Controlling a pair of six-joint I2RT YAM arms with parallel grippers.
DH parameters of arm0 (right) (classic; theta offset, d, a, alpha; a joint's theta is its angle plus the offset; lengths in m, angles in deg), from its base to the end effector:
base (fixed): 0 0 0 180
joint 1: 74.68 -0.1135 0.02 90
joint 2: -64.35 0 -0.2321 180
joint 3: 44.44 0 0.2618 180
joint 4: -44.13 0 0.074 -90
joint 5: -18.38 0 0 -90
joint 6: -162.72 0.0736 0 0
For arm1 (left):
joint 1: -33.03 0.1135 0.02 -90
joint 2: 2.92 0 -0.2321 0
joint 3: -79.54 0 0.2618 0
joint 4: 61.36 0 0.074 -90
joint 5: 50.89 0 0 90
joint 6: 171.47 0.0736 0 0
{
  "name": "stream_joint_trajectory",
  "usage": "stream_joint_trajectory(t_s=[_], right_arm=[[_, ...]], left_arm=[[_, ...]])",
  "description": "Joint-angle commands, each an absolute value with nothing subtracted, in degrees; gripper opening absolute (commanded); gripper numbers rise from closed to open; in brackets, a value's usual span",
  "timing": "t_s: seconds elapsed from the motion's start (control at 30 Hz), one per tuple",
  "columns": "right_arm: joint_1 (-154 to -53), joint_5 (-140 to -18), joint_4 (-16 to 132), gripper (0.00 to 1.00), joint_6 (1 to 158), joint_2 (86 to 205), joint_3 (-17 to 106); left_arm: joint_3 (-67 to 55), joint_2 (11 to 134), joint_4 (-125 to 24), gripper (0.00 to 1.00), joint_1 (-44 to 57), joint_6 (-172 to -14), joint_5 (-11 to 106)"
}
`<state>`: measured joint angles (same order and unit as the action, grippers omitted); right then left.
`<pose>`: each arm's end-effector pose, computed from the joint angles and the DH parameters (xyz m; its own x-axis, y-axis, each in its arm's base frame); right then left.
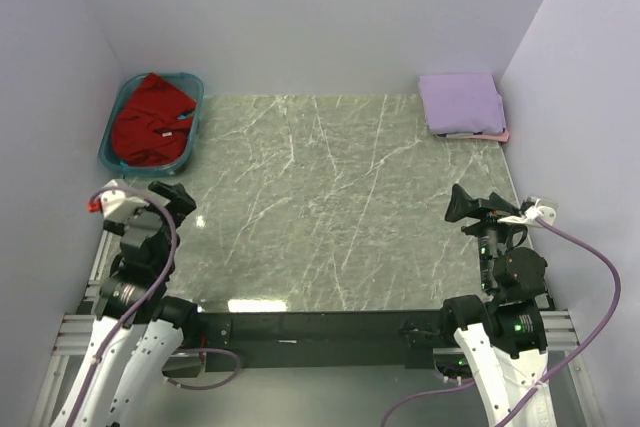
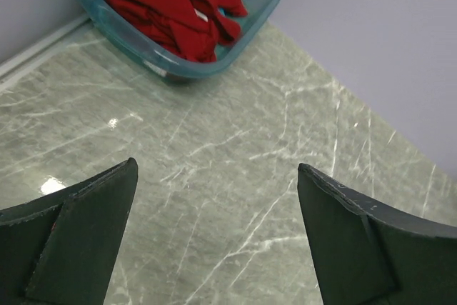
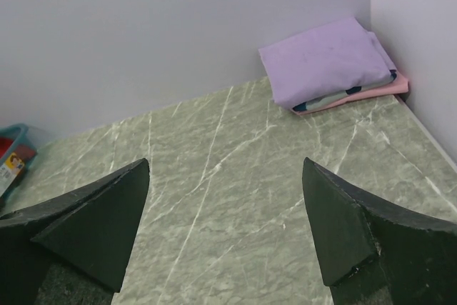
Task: Fold and stack the t-shirts
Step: Grab the tshirt from the pile
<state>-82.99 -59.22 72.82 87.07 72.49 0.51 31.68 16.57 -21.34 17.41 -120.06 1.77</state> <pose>0.1450 0.0052 0.3238 0.1526 0.2669 -0.9516 0.0324 0.9610 0.2747 0.1674 -0.0004 0.2886 0.0713 -0.5349 -0.8419 -0.4012 0.7574 -0.5152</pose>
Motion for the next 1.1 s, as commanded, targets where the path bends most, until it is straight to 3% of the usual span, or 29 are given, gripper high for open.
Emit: stream_joint_trajectory(t_s=[0.0,0.23,0.4,0.73,1.07], right_arm=[[-84.17,-58.27,71.18,0.93,88.45,72.17,0.36],[-85.49,-60.54,70.65,0.94,88.98,71.12,-1.04],[-86.54,-60.29,70.83,0.94,87.75,70.06,-1.22],[-87.94,-61.34,69.94,0.94,87.49,68.57,-2.1],[-88.74,-62.13,70.12,0.94,86.79,69.62,-2.19]], left_arm=[[29.91,22.54,-25.6,0.99,17.38,-119.53,6.58],[21.39,45.65,-27.99,1.0,17.47,-118.91,16.52],[6.02,65.67,-25.09,0.99,22.2,-119.09,19.59],[-23.24,94.27,-19.02,0.99,38.9,-116.37,12.41],[-37.23,113.79,-22.0,0.99,44.36,-118.29,12.04]])
